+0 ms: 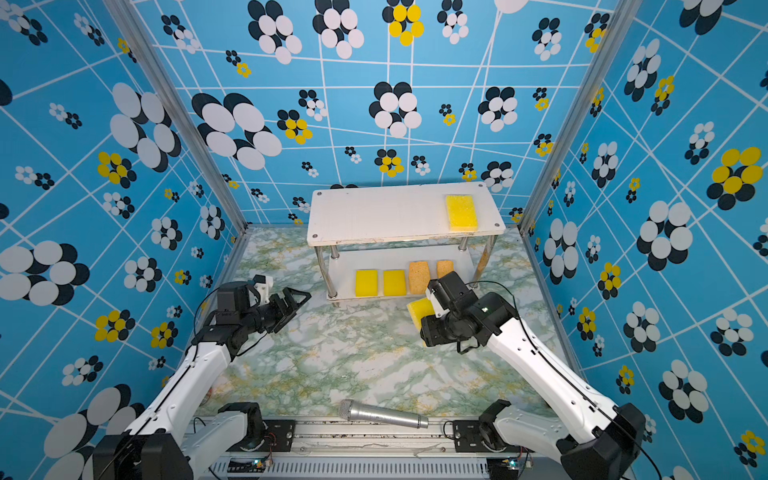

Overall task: Place and organize the cleaning sponges onto the shelf
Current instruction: 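Lift the yellow sponge with the right gripper up above the top shelf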

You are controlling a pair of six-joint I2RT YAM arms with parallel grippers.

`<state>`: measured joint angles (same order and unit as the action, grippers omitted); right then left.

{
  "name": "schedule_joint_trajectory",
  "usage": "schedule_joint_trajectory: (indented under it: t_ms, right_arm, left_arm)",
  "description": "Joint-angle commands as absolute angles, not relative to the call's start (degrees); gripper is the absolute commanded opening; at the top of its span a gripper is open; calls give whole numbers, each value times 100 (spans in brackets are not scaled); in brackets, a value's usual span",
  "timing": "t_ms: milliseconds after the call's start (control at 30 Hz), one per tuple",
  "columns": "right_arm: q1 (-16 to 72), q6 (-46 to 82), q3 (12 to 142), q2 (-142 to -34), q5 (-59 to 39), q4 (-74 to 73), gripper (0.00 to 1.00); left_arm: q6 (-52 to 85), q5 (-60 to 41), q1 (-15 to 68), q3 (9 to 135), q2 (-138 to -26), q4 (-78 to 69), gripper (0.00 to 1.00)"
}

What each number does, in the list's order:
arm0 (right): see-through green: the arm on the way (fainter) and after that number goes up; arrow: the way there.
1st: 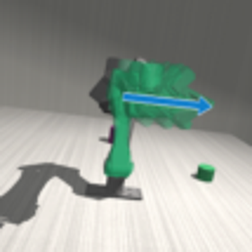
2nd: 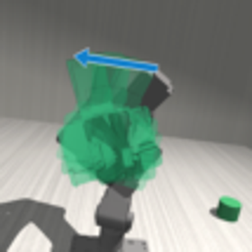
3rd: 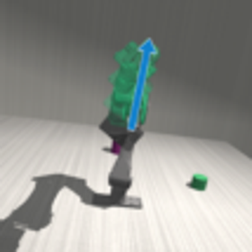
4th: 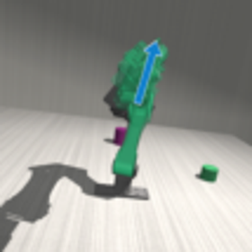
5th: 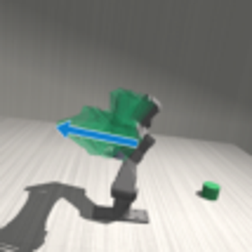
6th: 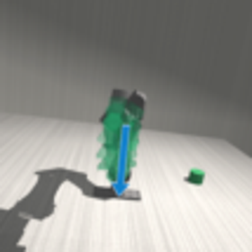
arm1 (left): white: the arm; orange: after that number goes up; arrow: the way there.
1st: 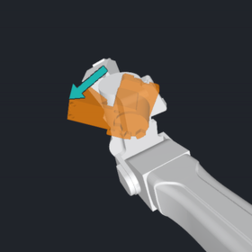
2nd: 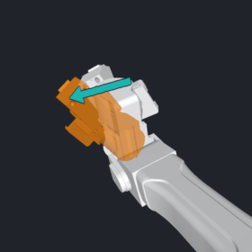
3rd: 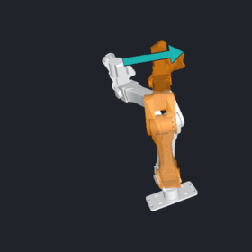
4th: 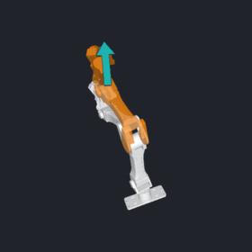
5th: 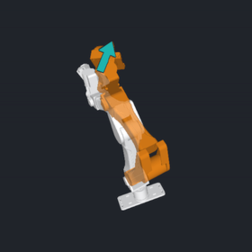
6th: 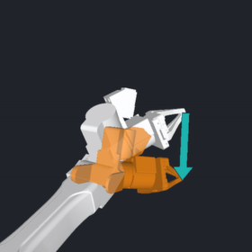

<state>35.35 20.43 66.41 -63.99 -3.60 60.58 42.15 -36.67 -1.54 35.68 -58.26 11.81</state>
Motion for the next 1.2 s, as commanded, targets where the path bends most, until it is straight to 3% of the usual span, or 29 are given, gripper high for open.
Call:
schedule_joint_trajectory:
  t_ms: [0,767,1167]
  right_arm:
    - [3579,2071,7112,-6232,-492,6363,58]
    - [3580,1579,9642,-7033,-196,6881,57]
    - [3577,1451,11468,-8020,212,7167,57]
  left_arm:
    - [4099,-3744,-211,3533,-5774,1131,99]
    - [4096,-3803,-243,3550,-5740,1121,99]
    - [4115,-3861,-272,3527,-5695,1099,99]
